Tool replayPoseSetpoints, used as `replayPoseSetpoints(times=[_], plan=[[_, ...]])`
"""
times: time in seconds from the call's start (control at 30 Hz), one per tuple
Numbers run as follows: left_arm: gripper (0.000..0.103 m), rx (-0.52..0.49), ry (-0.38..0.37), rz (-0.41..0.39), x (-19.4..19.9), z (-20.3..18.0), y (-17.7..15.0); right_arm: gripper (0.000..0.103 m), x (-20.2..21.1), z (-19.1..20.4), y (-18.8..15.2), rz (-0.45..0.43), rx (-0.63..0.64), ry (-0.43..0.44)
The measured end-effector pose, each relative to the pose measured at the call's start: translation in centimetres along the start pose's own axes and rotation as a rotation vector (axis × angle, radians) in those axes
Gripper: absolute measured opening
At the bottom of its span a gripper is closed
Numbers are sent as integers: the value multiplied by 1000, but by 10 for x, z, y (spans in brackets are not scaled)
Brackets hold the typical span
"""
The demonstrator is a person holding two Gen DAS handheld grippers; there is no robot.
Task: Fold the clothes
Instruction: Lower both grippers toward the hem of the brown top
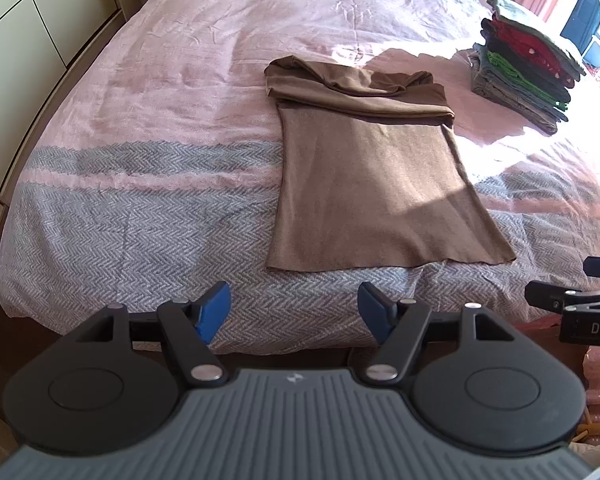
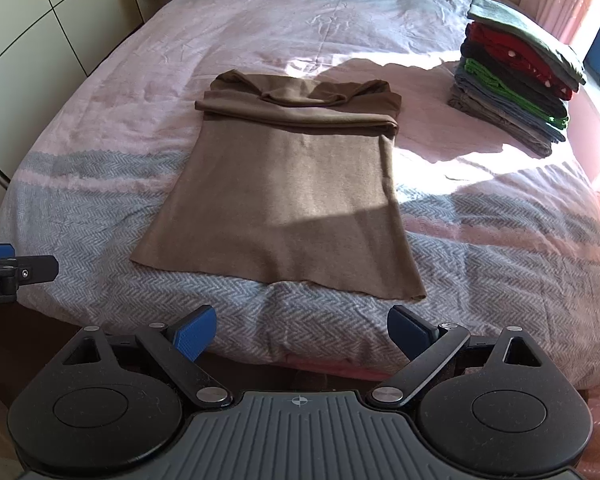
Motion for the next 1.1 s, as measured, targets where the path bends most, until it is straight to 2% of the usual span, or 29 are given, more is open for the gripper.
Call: replayPoseSetpoints(times=[0.6, 0.8, 0.97, 1.1], plan=[[67, 32, 41, 2, -31, -60, 62, 95, -21, -72, 69, -19, 39, 27], [67, 55, 69, 35, -42, -70, 65, 95, -33, -89, 74, 8, 59, 48], [68, 38, 107, 62, -54, -70, 65, 95, -43, -99, 73, 16, 35, 76], [68, 25, 118, 77, -68, -70, 66, 95, -56, -107, 70, 32, 13, 66]])
Point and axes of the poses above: each gripper's, at about its wrist camera, not at the fingertips, and x roughly against the way its jaws point, z to its left, y to its top, the point moved 7 cm from there along -x, roughly the way its jaws point, and after that the axes turned 7 degrees about y, right-handed, at the moved point
